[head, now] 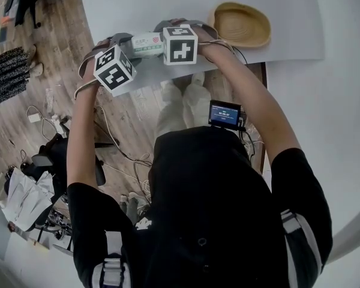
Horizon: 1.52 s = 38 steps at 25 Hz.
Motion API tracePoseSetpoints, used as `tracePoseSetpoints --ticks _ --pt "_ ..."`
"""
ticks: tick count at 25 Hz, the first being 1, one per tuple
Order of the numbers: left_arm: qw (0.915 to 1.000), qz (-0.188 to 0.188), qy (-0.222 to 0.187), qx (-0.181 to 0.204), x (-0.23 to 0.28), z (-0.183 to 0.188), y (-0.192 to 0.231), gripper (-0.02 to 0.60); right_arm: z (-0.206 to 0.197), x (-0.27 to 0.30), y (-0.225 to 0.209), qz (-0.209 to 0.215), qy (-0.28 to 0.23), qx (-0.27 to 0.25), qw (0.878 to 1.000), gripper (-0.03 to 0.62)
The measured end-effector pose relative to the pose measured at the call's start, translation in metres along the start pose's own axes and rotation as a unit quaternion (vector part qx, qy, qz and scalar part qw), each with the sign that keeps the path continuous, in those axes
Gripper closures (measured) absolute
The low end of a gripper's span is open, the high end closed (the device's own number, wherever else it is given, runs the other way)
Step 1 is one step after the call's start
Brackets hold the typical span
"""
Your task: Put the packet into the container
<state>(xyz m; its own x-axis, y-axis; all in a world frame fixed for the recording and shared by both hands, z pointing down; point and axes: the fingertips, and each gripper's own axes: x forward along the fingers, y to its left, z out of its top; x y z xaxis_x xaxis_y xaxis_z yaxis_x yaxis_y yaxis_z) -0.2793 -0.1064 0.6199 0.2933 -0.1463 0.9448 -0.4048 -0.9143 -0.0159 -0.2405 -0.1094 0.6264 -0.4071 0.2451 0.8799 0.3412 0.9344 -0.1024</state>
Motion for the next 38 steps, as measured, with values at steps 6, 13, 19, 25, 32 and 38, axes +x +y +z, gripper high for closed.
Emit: tracePoseSetpoints --ticks 6,13,19,25,32,38 --pt "0.9994 0.03 -0.014 0.011 -0.044 0.026 0.002 0.274 0.015 -0.05 0.002 -0.028 -0.004 -0.017 0.999 0.253" --pt "0.9973 0.056 -0.027 0.04 -0.067 0.086 0.01 0.273 -0.008 -0.109 -0.002 -0.064 0.002 -0.014 0.998 0.253" --pt "0.9955 0.047 -0.045 0.069 -0.051 0.15 0.005 0.273 -0.062 -0.145 0.0 -0.084 0.017 0.009 0.996 0.253" --pt "0.9926 0.031 -0.058 0.102 -0.026 0.215 0.0 0.273 -0.125 -0.175 0.004 -0.098 0.03 0.043 0.994 0.253" --pt "0.9923 0.02 -0.061 0.106 0.0 0.275 -0.006 0.273 -0.185 -0.201 0.004 -0.099 0.04 0.051 0.993 0.253" --pt "0.9963 0.016 -0.045 0.071 0.02 0.283 -0.007 0.273 -0.205 -0.194 -0.001 -0.078 0.046 0.022 0.996 0.253"
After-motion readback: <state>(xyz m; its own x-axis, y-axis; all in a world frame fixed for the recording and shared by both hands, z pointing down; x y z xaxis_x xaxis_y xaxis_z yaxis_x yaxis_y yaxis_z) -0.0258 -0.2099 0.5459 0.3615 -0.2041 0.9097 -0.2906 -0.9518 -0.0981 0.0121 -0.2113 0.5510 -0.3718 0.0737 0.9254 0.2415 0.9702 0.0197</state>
